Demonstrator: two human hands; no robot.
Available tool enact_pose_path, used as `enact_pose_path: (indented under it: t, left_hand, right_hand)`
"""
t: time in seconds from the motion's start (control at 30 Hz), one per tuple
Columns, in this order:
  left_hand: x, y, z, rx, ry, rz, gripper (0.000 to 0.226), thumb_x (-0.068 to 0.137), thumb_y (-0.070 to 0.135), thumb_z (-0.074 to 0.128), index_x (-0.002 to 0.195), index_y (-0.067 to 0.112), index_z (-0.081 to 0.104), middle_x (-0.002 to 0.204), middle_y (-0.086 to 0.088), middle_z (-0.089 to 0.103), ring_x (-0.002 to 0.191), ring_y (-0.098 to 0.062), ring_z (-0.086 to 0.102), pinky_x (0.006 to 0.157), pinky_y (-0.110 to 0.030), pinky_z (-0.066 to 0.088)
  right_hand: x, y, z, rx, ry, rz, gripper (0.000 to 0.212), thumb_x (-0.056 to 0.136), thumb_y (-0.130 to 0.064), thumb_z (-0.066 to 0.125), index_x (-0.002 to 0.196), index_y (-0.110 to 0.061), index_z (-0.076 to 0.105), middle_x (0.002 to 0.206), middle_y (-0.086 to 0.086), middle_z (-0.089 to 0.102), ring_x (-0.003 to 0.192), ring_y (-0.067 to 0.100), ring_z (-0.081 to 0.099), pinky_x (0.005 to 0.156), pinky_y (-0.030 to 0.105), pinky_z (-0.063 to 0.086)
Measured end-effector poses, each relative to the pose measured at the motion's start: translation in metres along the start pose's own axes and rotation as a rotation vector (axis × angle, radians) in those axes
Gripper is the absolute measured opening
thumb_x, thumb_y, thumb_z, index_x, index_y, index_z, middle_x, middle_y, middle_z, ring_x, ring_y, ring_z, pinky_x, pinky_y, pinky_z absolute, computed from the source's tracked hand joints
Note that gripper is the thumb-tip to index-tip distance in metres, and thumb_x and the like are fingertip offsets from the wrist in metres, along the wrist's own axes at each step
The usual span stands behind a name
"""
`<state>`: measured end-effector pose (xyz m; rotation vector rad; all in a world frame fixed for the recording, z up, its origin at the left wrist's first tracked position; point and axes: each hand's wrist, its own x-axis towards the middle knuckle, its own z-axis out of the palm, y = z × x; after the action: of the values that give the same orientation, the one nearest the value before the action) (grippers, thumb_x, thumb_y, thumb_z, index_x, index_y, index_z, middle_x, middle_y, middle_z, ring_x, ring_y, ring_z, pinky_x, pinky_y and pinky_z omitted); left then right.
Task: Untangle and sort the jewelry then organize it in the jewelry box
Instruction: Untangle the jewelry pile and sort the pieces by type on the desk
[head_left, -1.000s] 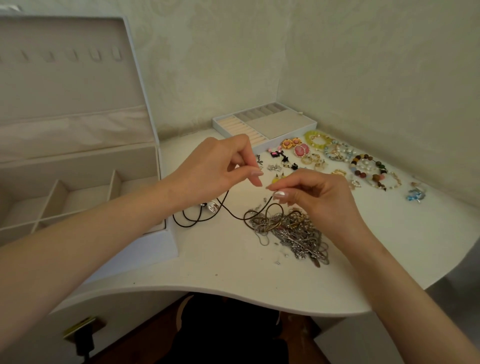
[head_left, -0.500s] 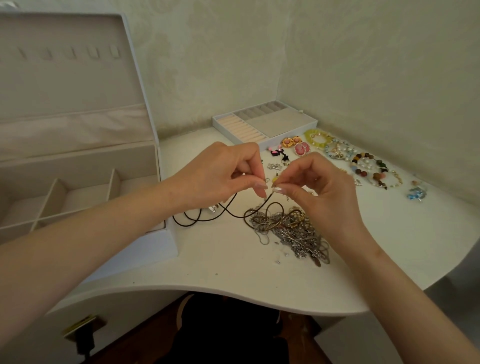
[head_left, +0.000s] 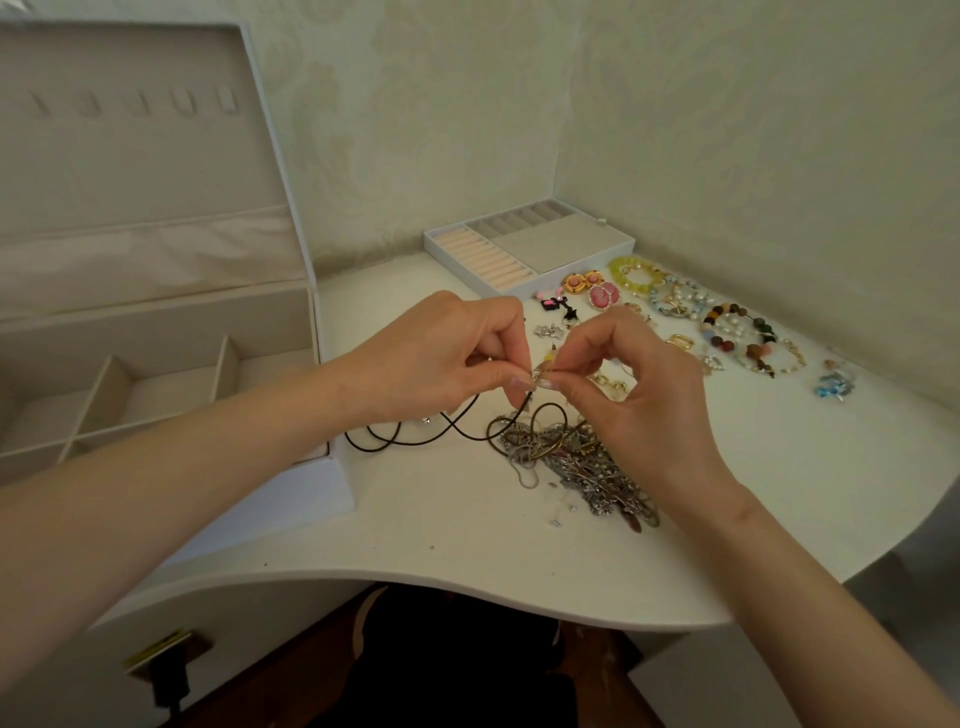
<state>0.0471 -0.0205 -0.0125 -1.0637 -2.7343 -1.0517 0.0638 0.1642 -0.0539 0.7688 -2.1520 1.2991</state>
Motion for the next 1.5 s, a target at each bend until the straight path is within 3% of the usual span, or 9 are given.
enact_pose_path:
  t: [0.37,0.53,0.63,0.77,0.9,1.0,1.17,1.37,1.5]
  left_hand:
    - [0.0,0.001,-0.001,-0.112,-0.03,-0.042,0.02,0.085,0.013,0.067,0.076,0.021,0.051,0.074,0.003,0.074,0.037,-0.004,0.043,0.044,-0.011,0.034]
    - [0.002,-0.001,-0.002,-0.312,-0.09,-0.149,0.012,0.09,0.017,0.058,0.088,0.015,0.047,0.082,-0.002,0.074,0.036,-0.012,0.044,0.043,-0.016,0.036]
    - [0.002,-0.001,-0.003,-0.369,-0.199,-0.25,0.033,0.076,0.033,0.066,0.096,0.019,0.043,0.078,0.0,0.073,0.043,-0.013,0.043,0.045,-0.017,0.034]
    - [0.003,-0.006,-0.003,-0.113,-0.053,-0.169,0.02,0.08,0.024,0.071,0.09,0.023,0.055,0.061,0.008,0.063,0.046,-0.001,0.041,0.05,-0.01,0.031]
    - [0.008,-0.017,-0.013,0.021,0.036,-0.163,0.008,0.084,0.023,0.068,0.08,0.02,0.062,0.06,0.013,0.063,0.046,-0.001,0.041,0.049,-0.012,0.03]
    - [0.011,-0.026,-0.023,0.043,0.031,-0.237,0.01,0.085,0.018,0.068,0.078,0.018,0.06,0.065,0.011,0.066,0.049,0.004,0.047,0.053,-0.01,0.033]
    - [0.014,-0.024,-0.037,-0.189,0.099,-0.215,0.008,0.083,0.009,0.068,0.08,0.011,0.061,0.066,0.004,0.069,0.063,-0.001,0.059,0.06,-0.011,0.039]
    - [0.011,-0.017,-0.031,-0.344,0.04,-0.25,0.009,0.083,0.008,0.066,0.079,0.013,0.06,0.068,0.002,0.071,0.057,-0.003,0.055,0.052,-0.013,0.041]
    - [0.009,-0.016,-0.028,-0.517,0.007,-0.302,0.012,0.079,0.02,0.064,0.084,0.01,0.064,0.075,-0.003,0.071,0.063,-0.008,0.061,0.062,-0.017,0.052]
  right_hand:
    - [-0.001,0.001,0.0,-0.077,0.012,-0.046,0.024,0.077,-0.006,0.071,0.087,-0.023,0.058,0.081,-0.022,0.056,0.078,-0.011,0.054,0.075,0.005,0.04]
    - [0.0,0.004,-0.001,-0.102,0.036,-0.056,0.024,0.08,-0.005,0.072,0.099,-0.019,0.068,0.08,-0.008,0.061,0.078,-0.007,0.056,0.076,0.005,0.04]
    - [0.001,0.005,-0.003,-0.083,0.043,-0.034,0.017,0.082,-0.009,0.07,0.095,-0.019,0.072,0.078,-0.009,0.061,0.073,-0.002,0.055,0.072,0.009,0.041]
    - [0.002,0.004,-0.005,0.143,0.051,0.16,0.017,0.085,-0.013,0.068,0.086,-0.03,0.068,0.083,-0.01,0.068,0.072,0.008,0.059,0.072,0.024,0.047]
    - [0.006,-0.004,-0.01,0.534,-0.044,0.293,0.006,0.094,-0.011,0.053,0.089,-0.013,0.054,0.104,0.005,0.072,0.078,0.018,0.064,0.065,0.027,0.049]
    - [0.01,-0.007,-0.014,0.774,-0.128,0.34,0.006,0.096,-0.012,0.043,0.091,-0.01,0.045,0.104,0.014,0.071,0.077,0.021,0.065,0.065,0.027,0.051]
    - [0.018,-0.005,-0.015,0.705,-0.093,0.429,0.008,0.098,-0.007,0.042,0.093,-0.008,0.049,0.08,0.011,0.071,0.069,0.022,0.064,0.066,0.029,0.053]
    - [0.024,-0.002,-0.013,0.62,-0.042,0.454,0.007,0.09,-0.003,0.054,0.089,-0.004,0.06,0.075,0.007,0.068,0.065,0.019,0.064,0.06,0.025,0.052]
    - [0.029,-0.003,-0.011,0.687,-0.076,0.395,0.003,0.09,-0.008,0.056,0.088,-0.006,0.057,0.08,0.008,0.07,0.064,0.019,0.064,0.059,0.026,0.051]
